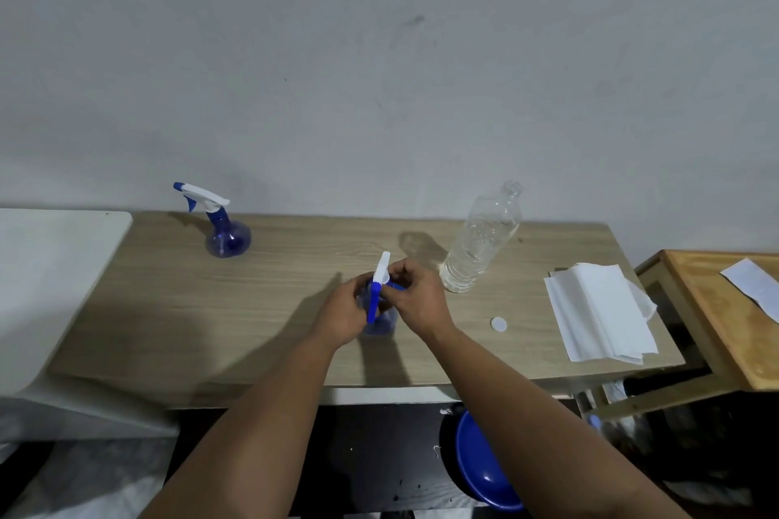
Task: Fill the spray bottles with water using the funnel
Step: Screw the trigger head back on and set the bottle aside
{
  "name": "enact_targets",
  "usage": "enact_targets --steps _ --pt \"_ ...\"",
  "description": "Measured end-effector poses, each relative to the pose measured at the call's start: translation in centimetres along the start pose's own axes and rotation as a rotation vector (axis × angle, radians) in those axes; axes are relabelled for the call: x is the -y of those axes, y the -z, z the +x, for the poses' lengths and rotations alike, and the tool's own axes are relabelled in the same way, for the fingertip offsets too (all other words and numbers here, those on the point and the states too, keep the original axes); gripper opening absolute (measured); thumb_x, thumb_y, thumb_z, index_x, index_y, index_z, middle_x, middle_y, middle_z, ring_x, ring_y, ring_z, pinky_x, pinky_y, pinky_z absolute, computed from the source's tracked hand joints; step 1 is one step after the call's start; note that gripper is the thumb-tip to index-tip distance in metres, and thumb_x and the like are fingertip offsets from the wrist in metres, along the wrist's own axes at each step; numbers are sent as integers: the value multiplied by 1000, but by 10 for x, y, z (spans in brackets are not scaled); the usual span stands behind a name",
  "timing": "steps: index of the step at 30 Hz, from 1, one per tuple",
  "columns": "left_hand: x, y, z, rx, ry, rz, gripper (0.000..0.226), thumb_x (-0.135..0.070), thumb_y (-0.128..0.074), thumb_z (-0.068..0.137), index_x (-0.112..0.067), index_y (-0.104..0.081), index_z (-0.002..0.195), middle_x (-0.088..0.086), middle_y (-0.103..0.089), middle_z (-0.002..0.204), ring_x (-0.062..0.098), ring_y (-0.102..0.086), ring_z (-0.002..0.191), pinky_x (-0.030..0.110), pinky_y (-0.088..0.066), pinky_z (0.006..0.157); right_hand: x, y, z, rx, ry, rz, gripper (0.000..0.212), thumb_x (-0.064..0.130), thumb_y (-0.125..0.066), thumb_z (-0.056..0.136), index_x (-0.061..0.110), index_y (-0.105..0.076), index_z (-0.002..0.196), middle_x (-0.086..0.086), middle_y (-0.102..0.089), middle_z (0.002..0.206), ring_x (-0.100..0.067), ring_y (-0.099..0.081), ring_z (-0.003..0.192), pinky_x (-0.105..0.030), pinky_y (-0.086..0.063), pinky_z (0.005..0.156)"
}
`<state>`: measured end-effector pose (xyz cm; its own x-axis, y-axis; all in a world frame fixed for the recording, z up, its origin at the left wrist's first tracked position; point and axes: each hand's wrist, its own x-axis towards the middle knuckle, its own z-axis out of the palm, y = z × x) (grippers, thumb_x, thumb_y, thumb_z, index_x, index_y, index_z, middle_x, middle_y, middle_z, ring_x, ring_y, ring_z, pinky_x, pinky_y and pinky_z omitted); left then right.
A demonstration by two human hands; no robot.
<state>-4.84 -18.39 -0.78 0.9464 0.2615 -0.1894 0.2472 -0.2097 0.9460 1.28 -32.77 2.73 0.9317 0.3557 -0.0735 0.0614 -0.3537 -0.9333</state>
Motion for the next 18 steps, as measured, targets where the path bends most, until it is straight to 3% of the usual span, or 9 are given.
enact_targets --steps 4,8,12,16,18 --pt "3 3 2 5 -8 50 55 -1 -69 83 -51 -67 108 -15 -74 111 1 -67 107 21 -52 90 -7 -4 -1 -31 -27 49 26 9 -87 75 15 -67 90 -3 -75 94 -19 -73 93 -35 -60 87" --pt "1 3 2 13 -25 75 48 -4 -68 89 -45 -68 112 -20 -74 109 -3 -66 103 12 -48 85 -11 2 -7 61 2 122 47 3 -78 77 20 -73 120 -1 -78 110 -13 -73 109 -30 -57 100" --pt "0 3 1 16 -11 72 41 -6 -66 91 -35 -69 120 -19 -74 111 -5 -66 103 9 -46 83 -13 7 -5 34 -27 94 26 -4 -78 78 14 -64 90 2 -73 94 -6 -70 86 -32 -56 87" --pt "-6 3 -2 -2 -30 79 43 1 -62 92 -35 -68 115 -25 -73 103 -12 -65 97 3 -42 78 -13 6 -7 45 -23 111 43 -3 -75 80 18 -69 116 2 -79 106 -12 -74 107 -32 -57 100" --pt "-7 3 -3 0 -31 67 40 1 -62 93 -29 -69 119 -19 -74 107 -12 -65 97 3 -43 79 -15 7 -6 51 1 96 33 -2 -77 79 16 -73 106 3 -78 105 -11 -73 104 -38 -56 103"
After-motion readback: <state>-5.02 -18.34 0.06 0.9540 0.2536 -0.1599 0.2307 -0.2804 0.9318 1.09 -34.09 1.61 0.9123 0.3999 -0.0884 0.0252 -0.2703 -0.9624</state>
